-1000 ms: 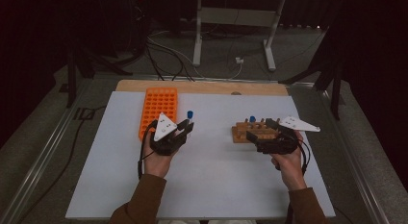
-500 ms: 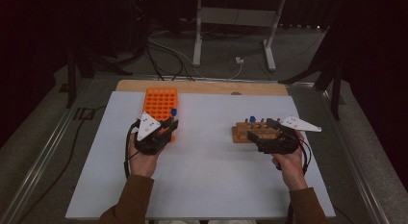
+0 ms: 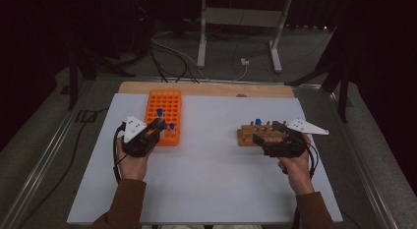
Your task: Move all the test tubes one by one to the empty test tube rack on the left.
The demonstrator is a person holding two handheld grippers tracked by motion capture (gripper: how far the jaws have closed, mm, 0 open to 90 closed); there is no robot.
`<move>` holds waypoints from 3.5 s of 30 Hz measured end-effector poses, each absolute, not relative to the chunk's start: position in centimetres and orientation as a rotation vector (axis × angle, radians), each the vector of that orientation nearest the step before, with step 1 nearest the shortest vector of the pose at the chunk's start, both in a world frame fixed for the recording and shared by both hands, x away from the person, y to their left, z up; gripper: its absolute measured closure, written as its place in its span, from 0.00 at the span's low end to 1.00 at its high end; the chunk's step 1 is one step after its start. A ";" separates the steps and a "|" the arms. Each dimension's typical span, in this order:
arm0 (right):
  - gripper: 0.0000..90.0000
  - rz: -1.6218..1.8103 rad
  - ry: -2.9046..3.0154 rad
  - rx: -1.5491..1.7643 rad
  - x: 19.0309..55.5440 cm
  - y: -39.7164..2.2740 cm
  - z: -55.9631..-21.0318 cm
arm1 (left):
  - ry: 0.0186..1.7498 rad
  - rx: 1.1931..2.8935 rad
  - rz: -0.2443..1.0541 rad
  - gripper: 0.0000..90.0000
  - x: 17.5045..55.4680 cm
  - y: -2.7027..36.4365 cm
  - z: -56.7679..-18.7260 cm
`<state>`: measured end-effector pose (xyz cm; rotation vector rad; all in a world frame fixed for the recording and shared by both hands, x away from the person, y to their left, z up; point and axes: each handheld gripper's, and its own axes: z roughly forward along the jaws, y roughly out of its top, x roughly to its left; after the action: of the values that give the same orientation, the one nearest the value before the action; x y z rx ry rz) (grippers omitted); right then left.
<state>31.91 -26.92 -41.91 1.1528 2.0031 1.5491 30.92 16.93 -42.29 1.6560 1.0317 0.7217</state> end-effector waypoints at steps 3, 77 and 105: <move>0.00 1.549 2.006 1.152 31.9 -26.9 -41.9 | 1.048 1.646 0.735 0.87 30.9 17.3 -42.5; 0.00 1.563 2.024 1.139 32.0 -26.8 -42.1 | 1.276 1.796 0.727 0.74 33.2 18.6 -49.3; 0.00 1.535 1.972 1.130 32.0 -27.1 -40.7 | 1.068 1.671 0.565 0.01 29.0 17.3 -44.9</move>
<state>31.96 -27.14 -40.71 1.1297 1.9724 1.5350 29.02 17.35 -44.90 1.6712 1.0684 0.5646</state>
